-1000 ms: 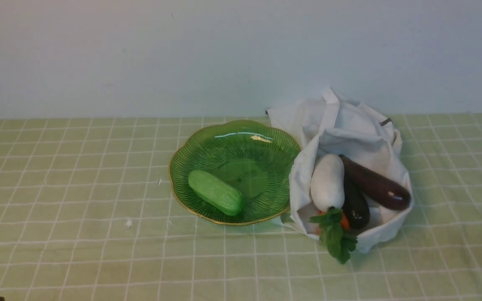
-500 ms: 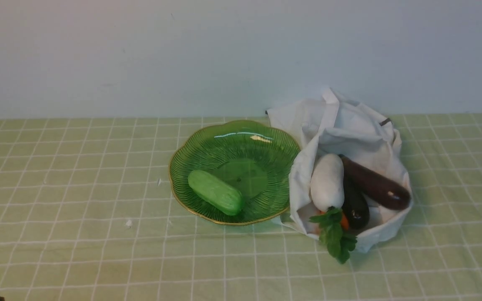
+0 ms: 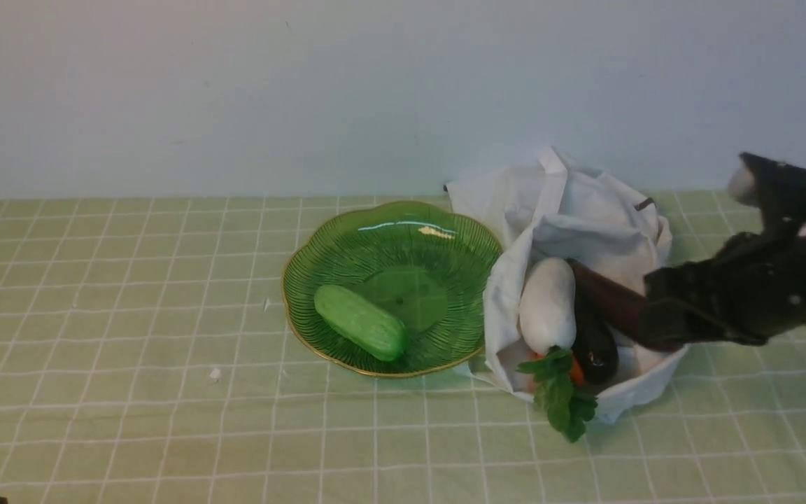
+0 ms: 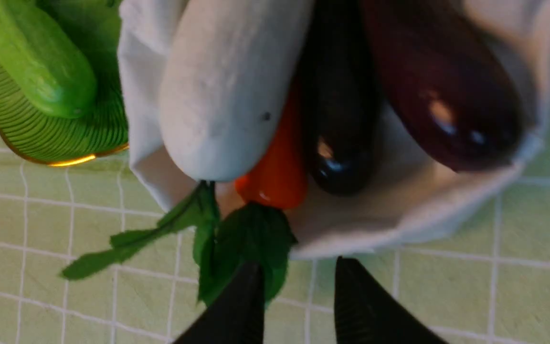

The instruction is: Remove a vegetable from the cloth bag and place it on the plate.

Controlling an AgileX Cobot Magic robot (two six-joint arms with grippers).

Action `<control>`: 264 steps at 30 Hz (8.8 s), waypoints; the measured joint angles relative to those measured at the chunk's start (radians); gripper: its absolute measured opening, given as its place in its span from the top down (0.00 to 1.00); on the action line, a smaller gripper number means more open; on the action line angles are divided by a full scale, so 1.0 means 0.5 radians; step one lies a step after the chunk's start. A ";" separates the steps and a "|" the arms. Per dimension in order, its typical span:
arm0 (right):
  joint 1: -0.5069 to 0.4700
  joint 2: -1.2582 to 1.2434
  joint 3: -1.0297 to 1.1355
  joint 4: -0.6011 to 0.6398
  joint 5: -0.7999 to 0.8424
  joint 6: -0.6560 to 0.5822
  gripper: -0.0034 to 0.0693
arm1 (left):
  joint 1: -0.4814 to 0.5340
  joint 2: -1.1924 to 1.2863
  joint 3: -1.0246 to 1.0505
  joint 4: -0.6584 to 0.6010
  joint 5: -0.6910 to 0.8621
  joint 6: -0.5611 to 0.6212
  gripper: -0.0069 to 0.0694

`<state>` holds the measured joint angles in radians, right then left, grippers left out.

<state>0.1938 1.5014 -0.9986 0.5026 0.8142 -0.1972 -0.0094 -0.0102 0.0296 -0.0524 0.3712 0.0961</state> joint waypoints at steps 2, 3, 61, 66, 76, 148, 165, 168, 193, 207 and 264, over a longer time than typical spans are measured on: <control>0.077 0.115 -0.101 -0.032 -0.021 -0.004 0.48 | 0.000 0.000 0.000 0.000 0.000 0.000 0.91; 0.097 0.155 -0.144 -0.032 -0.024 -0.004 0.44 | 0.000 0.000 0.000 0.000 0.000 0.000 0.91; 0.669 1.052 -0.977 -0.026 -0.473 -0.488 0.29 | 0.000 0.000 0.000 0.000 0.000 0.000 0.91; 0.669 1.072 -0.981 -0.073 -0.494 -0.489 0.17 | 0.000 0.000 0.000 0.000 0.000 0.000 0.91; 0.669 0.894 -1.376 -0.329 0.055 -0.449 0.10 | 0.000 0.000 0.000 0.000 0.000 0.000 0.91; 0.670 -2.025 0.941 -1.057 -0.733 0.306 0.97 | 0.000 0.000 0.000 0.000 0.000 0.000 0.91; 0.464 -2.222 1.289 -1.055 -1.037 0.308 0.97 | 0.000 0.000 0.000 0.000 0.000 0.000 0.91; 0.247 -2.420 1.523 -1.005 -1.185 0.317 0.97 | 0.000 0.000 0.000 0.000 0.000 0.000 0.91; -0.380 -3.025 2.050 -0.857 -0.907 0.330 0.97 | 0.000 0.000 0.000 0.000 0.000 0.000 0.91; -0.380 -3.025 2.048 -0.859 -0.905 0.330 0.97 | 0.000 0.000 0.000 0.000 0.000 0.000 0.91; -0.382 -3.025 2.048 -0.861 -0.903 0.348 0.97 | 0.000 0.000 0.000 0.000 0.000 0.000 0.91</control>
<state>0.0029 -0.0112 0.0254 0.0722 0.3627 -0.0230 -0.0094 -0.0102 0.0296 -0.0524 0.3712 0.0961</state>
